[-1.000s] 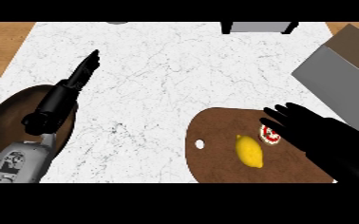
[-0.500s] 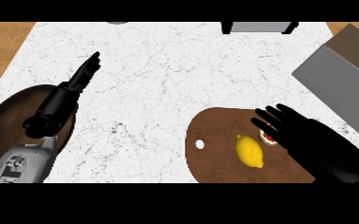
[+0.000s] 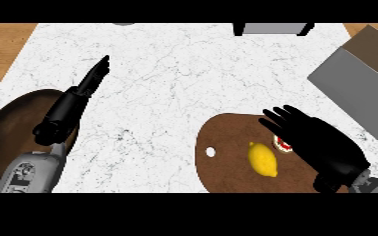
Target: Pick the cupcake from the cutting board and place it in the cardboard box
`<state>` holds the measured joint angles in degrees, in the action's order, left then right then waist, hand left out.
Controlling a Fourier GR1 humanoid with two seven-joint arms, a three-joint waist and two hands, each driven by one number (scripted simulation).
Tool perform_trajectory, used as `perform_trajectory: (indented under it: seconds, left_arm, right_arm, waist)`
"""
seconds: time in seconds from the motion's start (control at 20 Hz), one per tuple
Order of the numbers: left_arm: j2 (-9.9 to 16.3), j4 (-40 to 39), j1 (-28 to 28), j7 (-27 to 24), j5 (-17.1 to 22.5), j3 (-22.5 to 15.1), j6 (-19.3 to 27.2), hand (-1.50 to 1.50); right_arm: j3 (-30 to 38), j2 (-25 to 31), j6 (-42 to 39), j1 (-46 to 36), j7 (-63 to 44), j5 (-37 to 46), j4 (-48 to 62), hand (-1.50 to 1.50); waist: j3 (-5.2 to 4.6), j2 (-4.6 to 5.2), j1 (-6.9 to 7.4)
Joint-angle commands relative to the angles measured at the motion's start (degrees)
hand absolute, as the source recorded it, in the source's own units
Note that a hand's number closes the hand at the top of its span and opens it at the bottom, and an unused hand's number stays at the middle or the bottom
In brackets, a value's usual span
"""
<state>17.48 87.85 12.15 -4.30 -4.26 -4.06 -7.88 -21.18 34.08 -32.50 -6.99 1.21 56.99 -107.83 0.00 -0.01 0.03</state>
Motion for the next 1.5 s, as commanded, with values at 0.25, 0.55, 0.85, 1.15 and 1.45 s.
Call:
perform_trajectory:
  seconds: [0.25,0.55,0.85,1.15,1.45]
  left_arm:
    - [-1.0,-2.1,3.6,0.7,-0.1,3.6,-3.1,0.00]
    - [-0.4,1.3,-1.2,-0.2,-0.1,5.3,-5.5,0.00]
    - [-2.0,0.2,1.0,-0.4,-2.0,5.8,-5.3,0.00]
    - [-5.5,5.8,-2.7,3.2,-4.7,2.4,-2.7,0.00]
    - [-3.1,2.3,1.0,2.1,-3.1,6.3,-5.8,0.00]
  right_arm:
    - [1.4,-4.4,3.1,-2.0,3.9,7.0,9.4,-1.50]
    - [5.1,-3.2,5.8,-1.8,9.3,9.3,14.3,-1.50]
    - [1.5,-8.7,7.0,-1.2,9.9,13.7,16.8,-1.50]
    - [1.9,-8.3,16.7,-1.6,17.7,14.7,19.2,1.50]
    - [2.5,-9.8,19.1,-1.3,20.5,16.3,15.7,1.50]
  waist:
    - [0.00,0.04,-0.06]
    - [0.00,0.01,0.00]
    - [0.00,0.03,-0.03]
    - [0.02,-0.02,0.14]
    - [-0.01,-0.03,-0.05]
